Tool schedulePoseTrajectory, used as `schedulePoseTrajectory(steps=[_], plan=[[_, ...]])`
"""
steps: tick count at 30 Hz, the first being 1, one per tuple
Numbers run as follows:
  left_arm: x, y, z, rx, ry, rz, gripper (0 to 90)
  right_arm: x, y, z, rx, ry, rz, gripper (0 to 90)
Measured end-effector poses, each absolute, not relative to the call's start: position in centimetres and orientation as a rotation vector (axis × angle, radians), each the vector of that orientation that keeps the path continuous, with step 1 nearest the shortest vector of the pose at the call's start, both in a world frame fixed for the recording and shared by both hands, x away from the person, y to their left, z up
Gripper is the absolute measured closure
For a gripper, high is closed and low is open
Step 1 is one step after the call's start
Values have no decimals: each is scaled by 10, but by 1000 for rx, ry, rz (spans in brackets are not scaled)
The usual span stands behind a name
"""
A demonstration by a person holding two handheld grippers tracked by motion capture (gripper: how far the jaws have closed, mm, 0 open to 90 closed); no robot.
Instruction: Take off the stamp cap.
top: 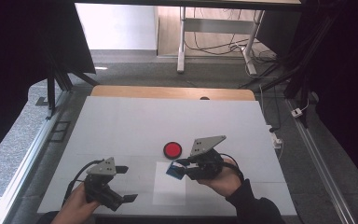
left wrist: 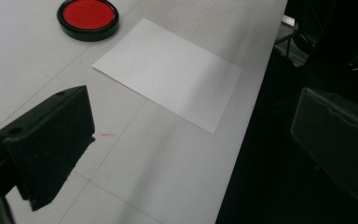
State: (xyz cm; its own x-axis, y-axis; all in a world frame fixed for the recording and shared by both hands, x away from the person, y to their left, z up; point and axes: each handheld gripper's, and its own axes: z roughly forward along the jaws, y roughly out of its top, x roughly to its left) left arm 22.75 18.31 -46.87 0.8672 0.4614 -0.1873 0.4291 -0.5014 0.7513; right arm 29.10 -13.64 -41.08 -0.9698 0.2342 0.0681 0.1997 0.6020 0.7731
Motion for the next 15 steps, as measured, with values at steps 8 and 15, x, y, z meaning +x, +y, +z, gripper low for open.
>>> schedulePoseTrajectory(steps=[8,15], plan=[[241,167,-468,2190,605,14,0,290,-137,-408,362,2774,1352,712],[250,149,-460,2170,571,7,0,289,-136,-406,341,2775,1369,711]])
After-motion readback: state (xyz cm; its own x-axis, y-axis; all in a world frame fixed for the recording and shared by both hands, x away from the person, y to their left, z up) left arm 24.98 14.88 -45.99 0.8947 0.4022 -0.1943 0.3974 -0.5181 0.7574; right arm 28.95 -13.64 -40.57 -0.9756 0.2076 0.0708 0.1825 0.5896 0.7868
